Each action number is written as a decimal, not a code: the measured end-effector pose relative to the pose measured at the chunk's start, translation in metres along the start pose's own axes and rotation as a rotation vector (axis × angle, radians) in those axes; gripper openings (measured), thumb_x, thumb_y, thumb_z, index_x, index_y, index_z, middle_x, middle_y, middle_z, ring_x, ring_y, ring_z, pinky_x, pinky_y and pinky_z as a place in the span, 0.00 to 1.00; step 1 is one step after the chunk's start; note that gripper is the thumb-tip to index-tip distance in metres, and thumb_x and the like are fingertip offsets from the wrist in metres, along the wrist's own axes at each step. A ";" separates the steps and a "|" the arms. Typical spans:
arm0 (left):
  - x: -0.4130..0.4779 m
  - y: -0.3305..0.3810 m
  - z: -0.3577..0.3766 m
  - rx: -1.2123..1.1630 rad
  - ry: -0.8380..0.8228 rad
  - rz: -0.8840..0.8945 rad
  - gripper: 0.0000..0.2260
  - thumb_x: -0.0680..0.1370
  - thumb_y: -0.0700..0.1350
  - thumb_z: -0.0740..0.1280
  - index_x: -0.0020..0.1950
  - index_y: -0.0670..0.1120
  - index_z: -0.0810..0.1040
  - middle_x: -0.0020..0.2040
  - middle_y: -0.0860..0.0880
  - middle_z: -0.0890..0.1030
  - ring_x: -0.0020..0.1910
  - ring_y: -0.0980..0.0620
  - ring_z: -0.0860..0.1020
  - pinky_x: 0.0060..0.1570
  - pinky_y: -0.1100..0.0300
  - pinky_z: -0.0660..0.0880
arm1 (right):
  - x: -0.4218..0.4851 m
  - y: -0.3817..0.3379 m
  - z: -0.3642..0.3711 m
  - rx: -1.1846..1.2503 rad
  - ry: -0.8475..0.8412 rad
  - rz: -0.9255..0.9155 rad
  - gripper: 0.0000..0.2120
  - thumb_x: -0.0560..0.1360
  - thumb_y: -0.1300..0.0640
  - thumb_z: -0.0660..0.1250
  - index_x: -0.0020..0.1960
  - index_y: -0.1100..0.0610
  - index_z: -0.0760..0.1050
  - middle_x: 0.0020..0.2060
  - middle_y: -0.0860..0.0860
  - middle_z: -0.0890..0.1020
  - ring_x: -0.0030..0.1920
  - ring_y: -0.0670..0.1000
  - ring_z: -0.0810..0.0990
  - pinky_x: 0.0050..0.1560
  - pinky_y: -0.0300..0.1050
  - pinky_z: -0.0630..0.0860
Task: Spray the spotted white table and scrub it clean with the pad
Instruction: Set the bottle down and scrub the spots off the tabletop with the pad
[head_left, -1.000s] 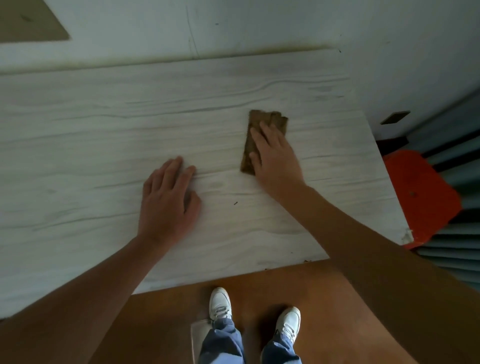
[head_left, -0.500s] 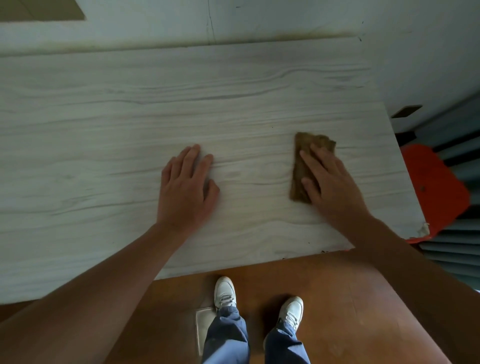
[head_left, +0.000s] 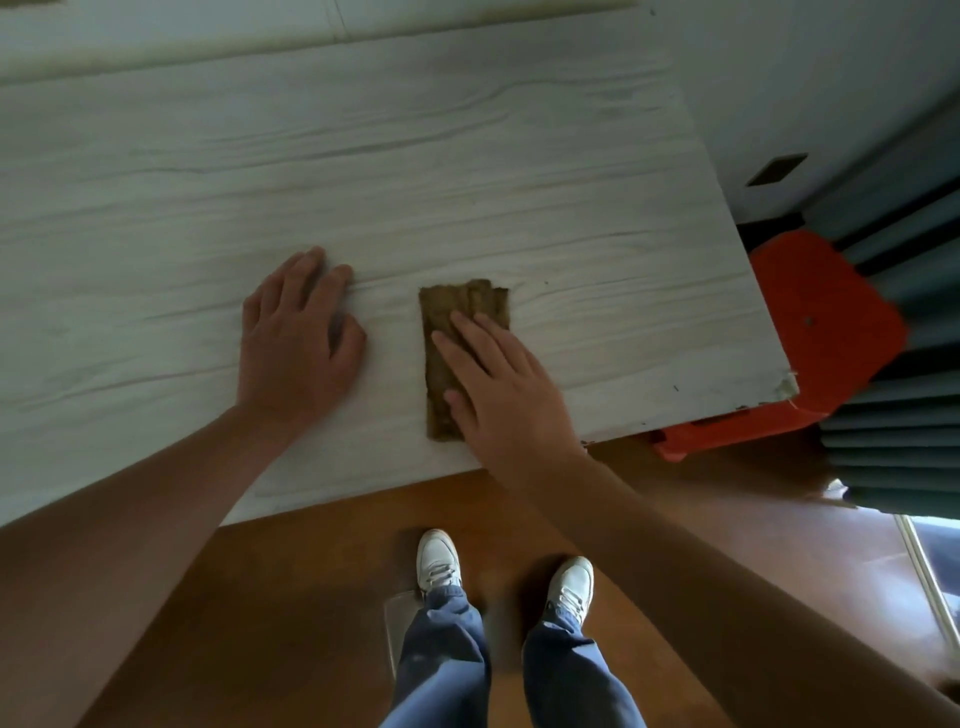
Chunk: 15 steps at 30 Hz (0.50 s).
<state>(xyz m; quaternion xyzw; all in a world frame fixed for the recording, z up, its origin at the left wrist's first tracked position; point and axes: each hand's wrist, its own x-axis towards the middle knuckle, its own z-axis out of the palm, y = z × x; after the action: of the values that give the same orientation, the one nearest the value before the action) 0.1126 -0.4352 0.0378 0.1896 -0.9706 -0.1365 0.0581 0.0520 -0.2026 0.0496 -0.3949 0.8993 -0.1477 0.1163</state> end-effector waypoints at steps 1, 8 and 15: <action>0.001 -0.001 0.000 -0.001 0.010 -0.005 0.25 0.79 0.51 0.58 0.76 0.46 0.70 0.79 0.43 0.66 0.79 0.41 0.63 0.76 0.44 0.59 | -0.010 0.013 -0.004 0.001 -0.010 -0.001 0.27 0.81 0.46 0.51 0.79 0.51 0.62 0.78 0.51 0.63 0.78 0.53 0.58 0.77 0.55 0.60; -0.001 0.011 -0.001 0.042 0.014 -0.032 0.26 0.77 0.51 0.56 0.74 0.44 0.71 0.78 0.39 0.68 0.77 0.37 0.65 0.75 0.41 0.61 | -0.077 0.145 -0.059 -0.018 -0.004 0.222 0.26 0.84 0.45 0.53 0.81 0.48 0.54 0.80 0.48 0.55 0.79 0.52 0.53 0.77 0.56 0.58; -0.027 0.089 0.007 0.012 -0.039 -0.046 0.26 0.78 0.52 0.56 0.74 0.44 0.70 0.78 0.39 0.67 0.76 0.37 0.65 0.76 0.40 0.59 | -0.106 0.198 -0.086 -0.033 0.028 0.360 0.26 0.84 0.47 0.52 0.81 0.50 0.54 0.80 0.50 0.55 0.80 0.53 0.52 0.78 0.56 0.57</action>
<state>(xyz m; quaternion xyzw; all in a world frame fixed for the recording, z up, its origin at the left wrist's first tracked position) 0.1047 -0.3441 0.0547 0.2096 -0.9677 -0.1354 0.0350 -0.0399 0.0187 0.0685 -0.2273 0.9593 -0.1155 0.1218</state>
